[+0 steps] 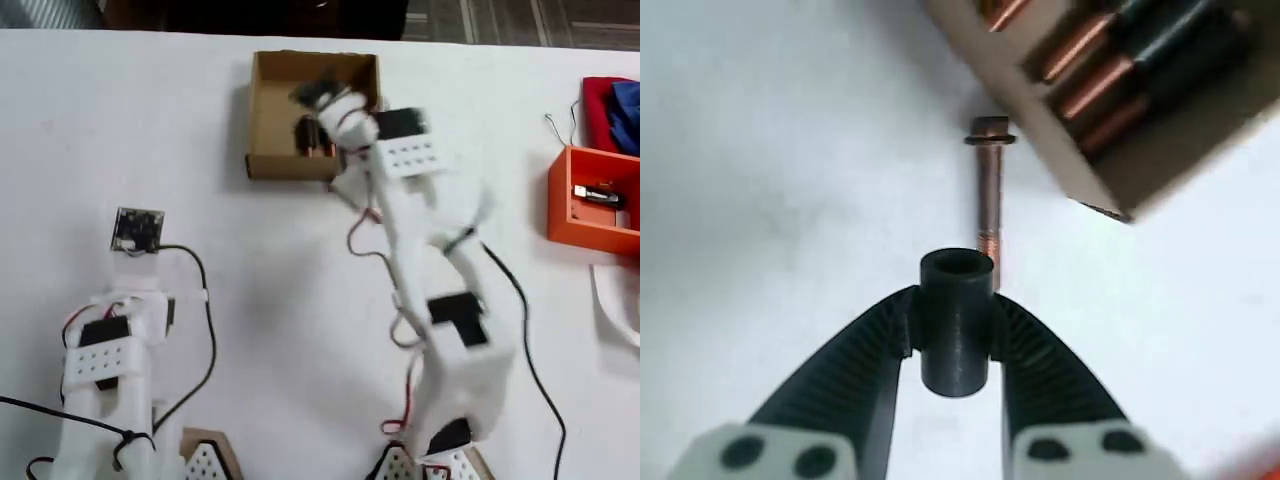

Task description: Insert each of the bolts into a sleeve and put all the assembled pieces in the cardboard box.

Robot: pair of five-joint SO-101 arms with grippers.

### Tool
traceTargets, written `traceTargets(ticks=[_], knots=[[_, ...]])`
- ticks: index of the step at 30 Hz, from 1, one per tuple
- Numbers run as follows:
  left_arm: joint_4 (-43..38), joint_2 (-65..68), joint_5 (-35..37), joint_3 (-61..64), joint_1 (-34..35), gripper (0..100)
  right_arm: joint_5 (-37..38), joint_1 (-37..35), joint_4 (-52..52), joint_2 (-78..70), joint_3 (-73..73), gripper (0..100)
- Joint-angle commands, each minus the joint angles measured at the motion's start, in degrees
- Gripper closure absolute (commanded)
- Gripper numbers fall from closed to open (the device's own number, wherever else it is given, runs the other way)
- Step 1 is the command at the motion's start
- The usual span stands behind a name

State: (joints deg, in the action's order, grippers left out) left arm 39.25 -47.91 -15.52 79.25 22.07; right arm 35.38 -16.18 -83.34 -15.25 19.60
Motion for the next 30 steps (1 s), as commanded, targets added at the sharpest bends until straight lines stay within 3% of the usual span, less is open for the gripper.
traceTargets(ticks=[1,7,12,16,19,22,26,30], knots=[[6.2,-0.1,0.0,-7.0,-0.9,89,-4.3,1.5,-2.6,16.1,2.5,97.5],[25.3,0.8,0.2,-30.1,-11.4,88,-14.2,6.6,-5.5,29.5,2.5,97.5],[28.4,17.0,6.1,-47.3,-19.0,88,-22.2,15.7,-6.3,35.0,2.5,97.5],[30.9,39.2,14.4,-64.0,-23.2,88,-25.0,20.8,-6.2,37.2,2.5,97.5],[41.5,52.9,19.4,-81.5,-29.5,88,-25.0,22.9,-6.0,37.7,2.5,97.5],[51.0,63.9,29.2,-99.0,-35.7,88,-25.0,24.9,-5.8,37.4,2.5,97.5],[52.7,75.0,42.7,-119.7,-41.1,89,-25.0,27.0,-5.8,37.1,2.5,97.5],[54.4,82.4,44.5,-134.0,-44.3,88,-25.0,28.6,-5.8,37.4,2.5,97.5]])
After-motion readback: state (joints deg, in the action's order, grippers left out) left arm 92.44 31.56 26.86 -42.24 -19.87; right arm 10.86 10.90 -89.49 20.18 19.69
